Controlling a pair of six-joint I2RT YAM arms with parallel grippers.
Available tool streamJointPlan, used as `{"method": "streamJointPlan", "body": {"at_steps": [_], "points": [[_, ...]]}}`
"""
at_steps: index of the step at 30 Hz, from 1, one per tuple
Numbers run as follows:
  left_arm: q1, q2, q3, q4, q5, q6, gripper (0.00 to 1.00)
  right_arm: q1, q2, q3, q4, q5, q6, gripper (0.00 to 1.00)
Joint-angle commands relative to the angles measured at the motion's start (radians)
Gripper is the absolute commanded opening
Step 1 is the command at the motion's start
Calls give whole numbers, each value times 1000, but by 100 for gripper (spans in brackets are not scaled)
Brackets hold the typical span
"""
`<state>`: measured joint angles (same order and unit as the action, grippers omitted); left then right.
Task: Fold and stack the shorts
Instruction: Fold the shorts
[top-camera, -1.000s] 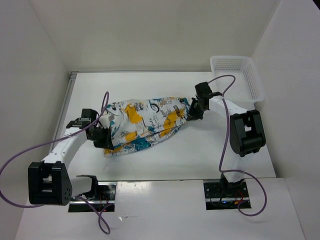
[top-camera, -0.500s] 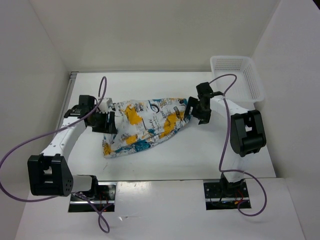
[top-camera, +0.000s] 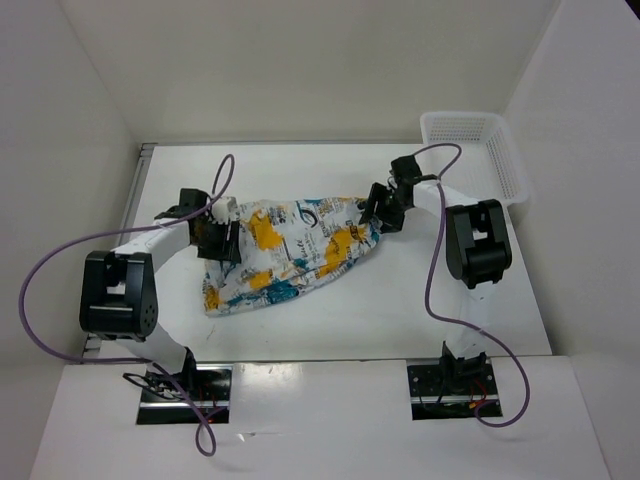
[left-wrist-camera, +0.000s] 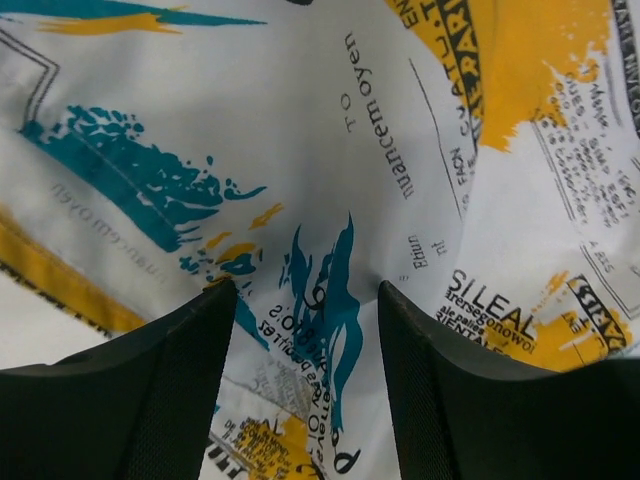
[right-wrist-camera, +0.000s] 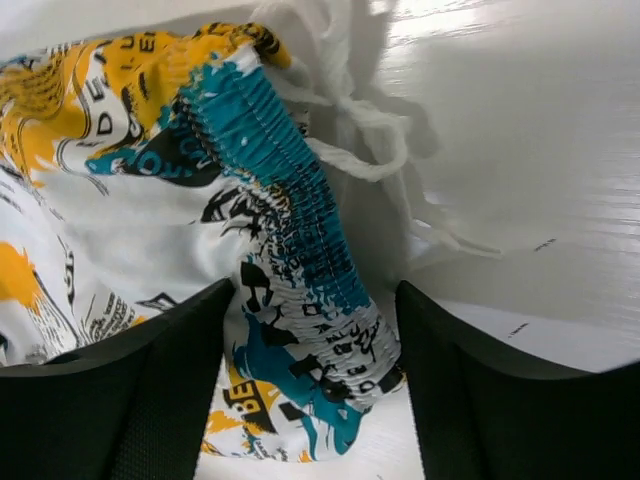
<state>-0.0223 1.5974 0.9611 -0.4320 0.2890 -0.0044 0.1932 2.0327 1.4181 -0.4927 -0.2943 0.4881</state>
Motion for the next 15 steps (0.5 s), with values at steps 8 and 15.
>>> {"method": "streamJointPlan", "body": {"at_steps": [8,15], "points": [[-1,131,-5,71,-30,4,63,86,12,-54,94,-23,-36,54],[-1,131,16,72,-39,4,63,86,12,-67,123,41,24,10]]}}
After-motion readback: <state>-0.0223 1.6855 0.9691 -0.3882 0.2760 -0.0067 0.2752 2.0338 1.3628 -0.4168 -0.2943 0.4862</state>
